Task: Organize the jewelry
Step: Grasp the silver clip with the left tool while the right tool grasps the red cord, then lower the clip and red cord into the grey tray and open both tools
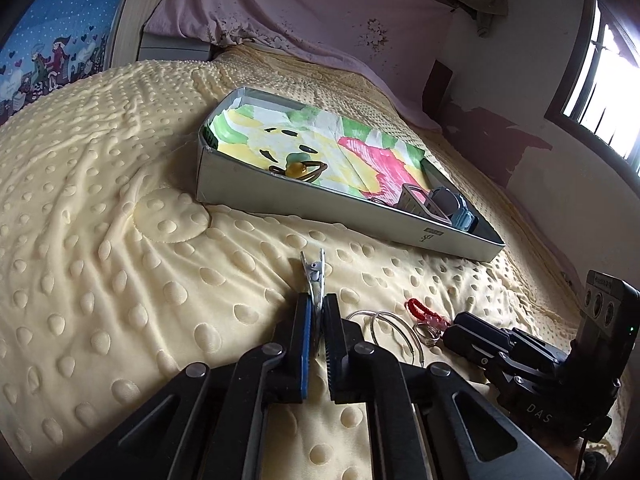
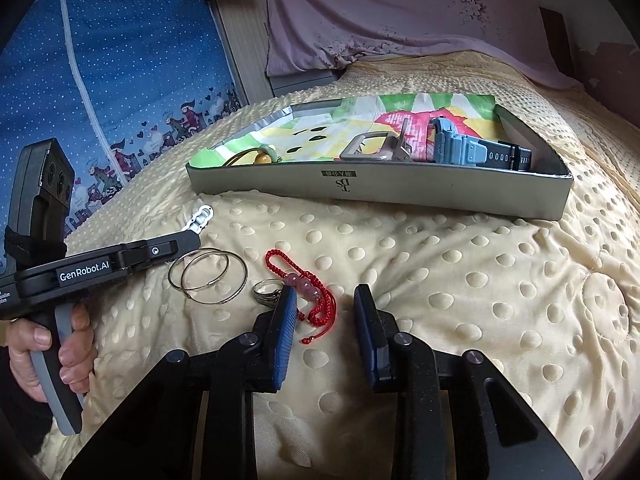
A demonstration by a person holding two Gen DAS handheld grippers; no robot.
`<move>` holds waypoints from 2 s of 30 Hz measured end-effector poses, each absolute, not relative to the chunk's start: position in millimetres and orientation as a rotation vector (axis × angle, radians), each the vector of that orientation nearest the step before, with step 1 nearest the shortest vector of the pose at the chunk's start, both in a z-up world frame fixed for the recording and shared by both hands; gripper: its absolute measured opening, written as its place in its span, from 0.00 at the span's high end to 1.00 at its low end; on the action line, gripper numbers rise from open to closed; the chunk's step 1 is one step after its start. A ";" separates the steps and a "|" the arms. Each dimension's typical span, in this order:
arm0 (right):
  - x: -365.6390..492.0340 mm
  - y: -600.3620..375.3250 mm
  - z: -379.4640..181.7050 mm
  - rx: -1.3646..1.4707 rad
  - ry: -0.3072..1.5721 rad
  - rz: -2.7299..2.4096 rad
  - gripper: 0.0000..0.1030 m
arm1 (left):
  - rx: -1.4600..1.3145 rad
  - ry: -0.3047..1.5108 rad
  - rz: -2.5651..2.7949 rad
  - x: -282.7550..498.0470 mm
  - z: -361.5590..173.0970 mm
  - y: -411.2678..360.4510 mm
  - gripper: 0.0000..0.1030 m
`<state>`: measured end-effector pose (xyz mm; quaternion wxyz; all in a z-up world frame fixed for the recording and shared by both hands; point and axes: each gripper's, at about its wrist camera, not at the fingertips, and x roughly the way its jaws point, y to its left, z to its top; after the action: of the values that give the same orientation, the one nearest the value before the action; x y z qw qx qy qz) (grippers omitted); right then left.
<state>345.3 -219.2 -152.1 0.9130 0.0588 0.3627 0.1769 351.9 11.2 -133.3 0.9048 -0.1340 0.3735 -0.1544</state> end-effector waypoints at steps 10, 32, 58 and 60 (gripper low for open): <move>342.9 -216.7 -152.3 0.096 0.752 0.348 0.91 | -0.267 0.767 -0.318 350.3 -132.6 9.5 0.94; 312.0 -245.7 -108.6 0.175 0.477 0.303 0.94 | -0.264 0.618 -0.369 333.0 -91.0 -0.9 0.94; 418.0 -294.6 -103.3 0.312 0.546 0.000 0.93 | -0.208 0.740 -0.279 442.4 -100.7 -74.0 0.94; 422.1 -295.4 -108.1 0.311 0.565 0.002 0.93 | -0.208 0.744 -0.272 442.3 -101.3 -73.9 0.94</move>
<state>422.1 -295.4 -108.1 0.9484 0.1529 0.2778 0.0009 442.3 -73.9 -101.3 0.9173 -0.1011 0.3618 -0.1324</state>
